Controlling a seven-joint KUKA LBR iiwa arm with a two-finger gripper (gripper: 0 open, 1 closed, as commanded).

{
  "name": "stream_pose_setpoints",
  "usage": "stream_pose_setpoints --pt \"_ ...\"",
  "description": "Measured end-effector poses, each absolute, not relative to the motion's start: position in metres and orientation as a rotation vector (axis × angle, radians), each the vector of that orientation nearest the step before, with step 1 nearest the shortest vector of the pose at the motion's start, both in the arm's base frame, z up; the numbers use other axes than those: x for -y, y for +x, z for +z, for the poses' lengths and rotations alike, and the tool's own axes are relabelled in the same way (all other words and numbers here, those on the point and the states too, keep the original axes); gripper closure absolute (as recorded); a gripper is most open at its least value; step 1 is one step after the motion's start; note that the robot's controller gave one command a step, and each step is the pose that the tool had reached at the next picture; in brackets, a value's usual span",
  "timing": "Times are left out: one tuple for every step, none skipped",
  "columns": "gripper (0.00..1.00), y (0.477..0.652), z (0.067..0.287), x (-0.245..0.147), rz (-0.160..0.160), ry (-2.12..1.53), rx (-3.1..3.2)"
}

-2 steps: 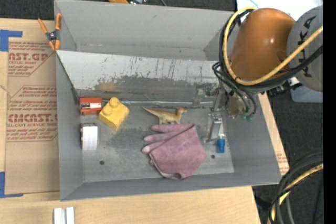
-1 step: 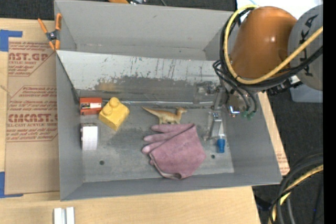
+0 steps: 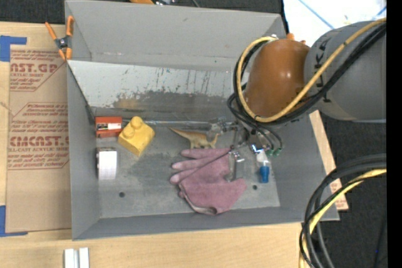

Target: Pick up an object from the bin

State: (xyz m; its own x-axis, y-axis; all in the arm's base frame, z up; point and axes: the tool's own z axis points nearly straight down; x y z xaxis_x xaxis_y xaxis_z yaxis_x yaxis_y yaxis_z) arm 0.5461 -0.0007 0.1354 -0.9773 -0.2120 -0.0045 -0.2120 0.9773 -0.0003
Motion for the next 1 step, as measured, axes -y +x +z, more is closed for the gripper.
stream_pose_setpoints --pt "0.0 0.5492 0.1453 -0.0126 -0.002 -0.596 -3.076"
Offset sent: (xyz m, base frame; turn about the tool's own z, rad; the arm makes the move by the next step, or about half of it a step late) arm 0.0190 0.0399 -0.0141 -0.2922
